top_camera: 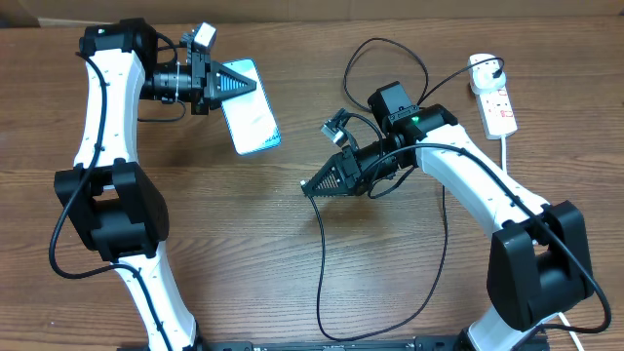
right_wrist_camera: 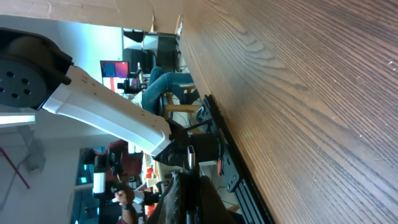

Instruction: Plug charger to phone and switch on socket

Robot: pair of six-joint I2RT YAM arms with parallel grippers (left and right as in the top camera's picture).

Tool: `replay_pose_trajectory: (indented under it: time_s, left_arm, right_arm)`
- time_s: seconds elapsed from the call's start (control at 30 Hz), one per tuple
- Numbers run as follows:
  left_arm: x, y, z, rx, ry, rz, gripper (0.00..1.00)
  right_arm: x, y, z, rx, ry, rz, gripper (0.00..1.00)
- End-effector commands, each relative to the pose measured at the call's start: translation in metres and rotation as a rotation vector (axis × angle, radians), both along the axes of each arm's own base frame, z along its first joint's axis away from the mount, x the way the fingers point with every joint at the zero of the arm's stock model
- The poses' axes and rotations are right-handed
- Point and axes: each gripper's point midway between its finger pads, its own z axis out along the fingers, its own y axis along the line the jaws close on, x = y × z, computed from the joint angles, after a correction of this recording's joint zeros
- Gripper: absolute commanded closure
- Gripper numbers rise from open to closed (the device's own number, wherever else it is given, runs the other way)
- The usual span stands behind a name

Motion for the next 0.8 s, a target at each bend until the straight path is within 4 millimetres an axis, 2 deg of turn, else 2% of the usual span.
replay_pose_trajectory:
  time_s: [0.0,0.17,0.33,0.5,0.67,0.77]
  left_arm:
    - [0.000,-0.006,0.017,-0.059,-0.012,0.003,0.96]
    - [0.000,-0.006,0.017,-0.059,-0.012,0.003,0.96]
    - [0.000,-0.006,0.017,-0.060,-0.012,0.001,0.96]
    - [0.001,-0.014,0.023,-0.094,-0.033,-0.011,0.96]
    - [0.010,-0.024,0.029,-0.127,-0.020,-0.012,0.96]
    - [0.014,-0.029,0.030,-0.132,-0.015,-0.016,0.96]
  right_arm:
    - [0.001,-0.008,0.025,0.043,-0.062,-0.018,0.96]
    - [0.009,-0.037,0.042,-0.008,-0.114,-0.108,0.96]
    - [0.008,-0.062,0.064,-0.019,-0.157,-0.182,0.96]
    - [-0.003,-0.057,0.081,0.028,-0.191,-0.156,0.96]
    - [-0.021,-0.039,0.095,0.144,-0.222,-0.060,0.96]
    - [-0.027,-0.030,0.097,0.158,-0.245,-0.026,0.96]
